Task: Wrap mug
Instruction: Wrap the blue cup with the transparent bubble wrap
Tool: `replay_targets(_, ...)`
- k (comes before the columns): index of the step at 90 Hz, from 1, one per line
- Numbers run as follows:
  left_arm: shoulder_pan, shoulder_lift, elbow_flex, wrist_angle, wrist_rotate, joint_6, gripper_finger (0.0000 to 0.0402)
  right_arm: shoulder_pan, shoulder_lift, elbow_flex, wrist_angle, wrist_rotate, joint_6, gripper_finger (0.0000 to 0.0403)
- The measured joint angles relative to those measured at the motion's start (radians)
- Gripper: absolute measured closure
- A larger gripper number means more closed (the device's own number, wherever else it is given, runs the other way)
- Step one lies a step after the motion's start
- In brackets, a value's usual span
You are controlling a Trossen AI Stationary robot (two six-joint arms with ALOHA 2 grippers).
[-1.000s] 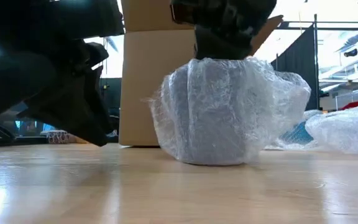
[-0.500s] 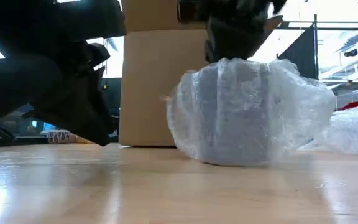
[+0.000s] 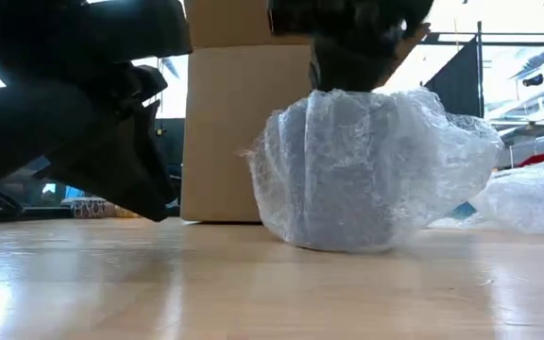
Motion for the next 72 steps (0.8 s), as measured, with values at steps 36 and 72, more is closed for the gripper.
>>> replay_targets(36,0.001,0.0,0.0,0.001,0.002,0.0,0.0296,0.032,-0.037,0.071,-0.198,-0.064,0.057,0.0403)
replay_targets(72,0.004,0.0,0.0,0.01,0.002,0.0,0.0296,0.073,-0.065,0.067,-0.184,0.081,0.075,0.0403)
